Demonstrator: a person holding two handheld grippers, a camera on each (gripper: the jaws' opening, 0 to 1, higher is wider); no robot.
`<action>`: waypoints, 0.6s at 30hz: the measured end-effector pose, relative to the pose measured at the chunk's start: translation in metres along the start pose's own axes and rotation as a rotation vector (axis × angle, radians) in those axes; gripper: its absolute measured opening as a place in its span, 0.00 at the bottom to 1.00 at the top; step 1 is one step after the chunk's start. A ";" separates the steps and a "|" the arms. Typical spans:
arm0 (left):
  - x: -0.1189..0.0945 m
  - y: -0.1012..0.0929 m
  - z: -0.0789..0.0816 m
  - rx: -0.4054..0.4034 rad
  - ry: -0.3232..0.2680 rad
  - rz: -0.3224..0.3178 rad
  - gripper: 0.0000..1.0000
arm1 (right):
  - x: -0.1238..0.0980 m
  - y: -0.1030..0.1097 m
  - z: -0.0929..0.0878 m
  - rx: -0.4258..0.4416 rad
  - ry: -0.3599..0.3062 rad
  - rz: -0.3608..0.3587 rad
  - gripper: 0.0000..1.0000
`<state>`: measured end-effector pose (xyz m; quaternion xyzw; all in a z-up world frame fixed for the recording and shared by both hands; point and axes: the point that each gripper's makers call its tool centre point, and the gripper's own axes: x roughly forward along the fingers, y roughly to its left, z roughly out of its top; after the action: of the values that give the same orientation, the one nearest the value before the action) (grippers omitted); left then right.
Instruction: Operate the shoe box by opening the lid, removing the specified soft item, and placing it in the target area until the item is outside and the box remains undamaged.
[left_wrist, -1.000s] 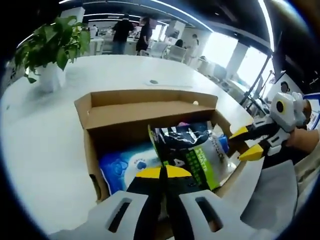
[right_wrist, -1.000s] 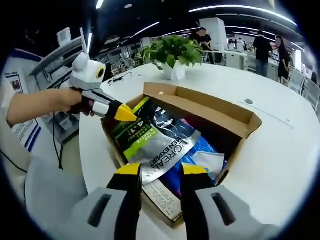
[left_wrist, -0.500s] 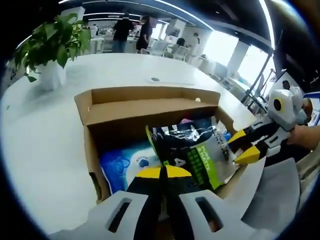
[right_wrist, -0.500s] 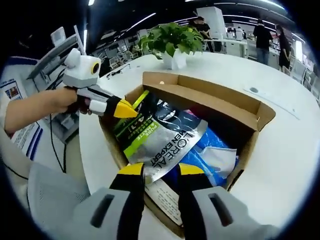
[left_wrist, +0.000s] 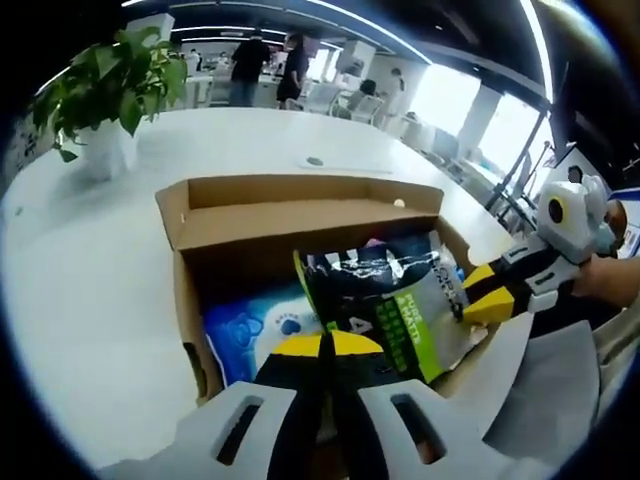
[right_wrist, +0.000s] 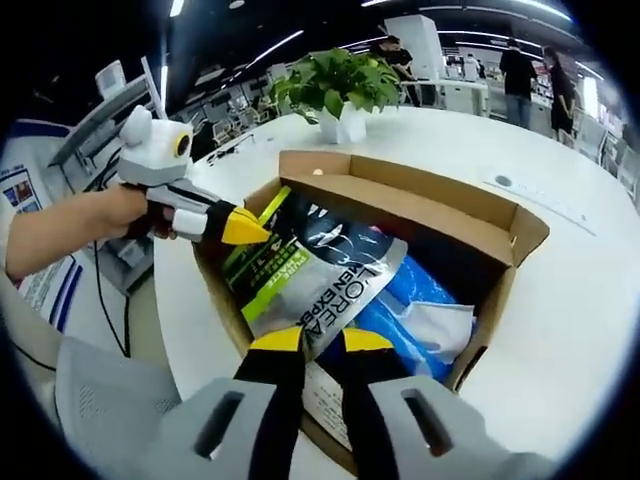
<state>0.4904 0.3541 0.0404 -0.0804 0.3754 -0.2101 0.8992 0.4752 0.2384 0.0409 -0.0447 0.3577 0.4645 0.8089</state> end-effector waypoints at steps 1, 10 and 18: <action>-0.001 0.000 0.001 0.000 -0.003 0.002 0.00 | -0.001 0.001 0.001 0.002 -0.003 0.002 0.08; -0.010 -0.012 0.016 0.010 -0.034 -0.013 0.00 | -0.014 -0.002 0.012 0.009 -0.044 -0.015 0.02; -0.011 -0.025 0.023 0.029 -0.032 -0.030 0.00 | -0.032 -0.008 0.021 0.033 -0.074 -0.024 0.01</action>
<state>0.4916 0.3360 0.0717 -0.0764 0.3566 -0.2275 0.9029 0.4823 0.2195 0.0739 -0.0183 0.3348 0.4502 0.8276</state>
